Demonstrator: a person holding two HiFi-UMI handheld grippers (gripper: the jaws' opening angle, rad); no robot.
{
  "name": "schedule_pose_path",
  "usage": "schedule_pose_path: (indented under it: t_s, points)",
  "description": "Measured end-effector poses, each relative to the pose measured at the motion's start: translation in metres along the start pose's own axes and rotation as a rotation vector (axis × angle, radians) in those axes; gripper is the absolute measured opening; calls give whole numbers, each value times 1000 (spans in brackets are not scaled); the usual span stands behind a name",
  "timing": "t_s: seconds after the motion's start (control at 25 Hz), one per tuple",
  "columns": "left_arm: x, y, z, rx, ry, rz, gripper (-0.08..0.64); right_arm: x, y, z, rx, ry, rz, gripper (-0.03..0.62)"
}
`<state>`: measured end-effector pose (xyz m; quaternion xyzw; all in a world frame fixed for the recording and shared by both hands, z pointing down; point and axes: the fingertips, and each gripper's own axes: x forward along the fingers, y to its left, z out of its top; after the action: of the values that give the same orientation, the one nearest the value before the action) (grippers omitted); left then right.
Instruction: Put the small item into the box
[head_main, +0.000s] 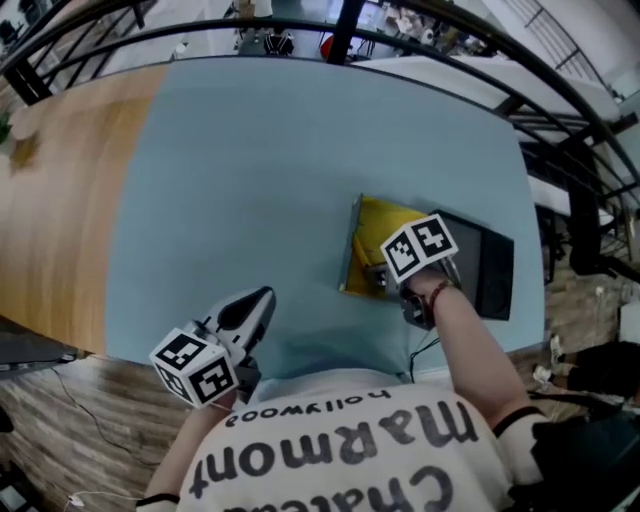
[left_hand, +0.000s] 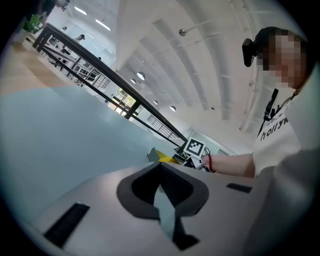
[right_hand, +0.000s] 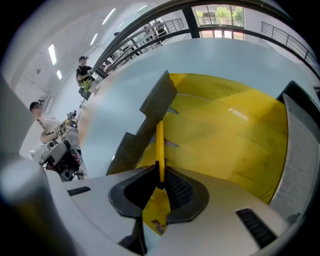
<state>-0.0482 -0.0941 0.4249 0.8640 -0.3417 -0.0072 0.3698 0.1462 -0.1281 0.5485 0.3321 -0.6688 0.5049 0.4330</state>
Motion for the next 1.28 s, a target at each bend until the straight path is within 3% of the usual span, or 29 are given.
schedule_pose_path:
  t_s: [0.2,0.32,0.84,1.04,1.16,1.28]
  points:
    - [3,-6,4,20,-18,3,2,-5,-1,-1,-140,-26,-143,75]
    - [5,-11,3,31,-11,-8,2,-2,-2,-1,-186,-4,-177,75]
    - [-20,-21,11,65,-85,63,2,1,1,7,-138,-65,-81,78]
    - [-28,-40,1,58,-133,131,2,-2,-2,5,-182,-67,-100,86]
    - [-39,-51,-1,52,-170,190,2,-3,2,6,-213,-59,-78,101]
    - [-48,-62,-7,52,-190,231,2,-5,10,9,-213,-74,-16,158]
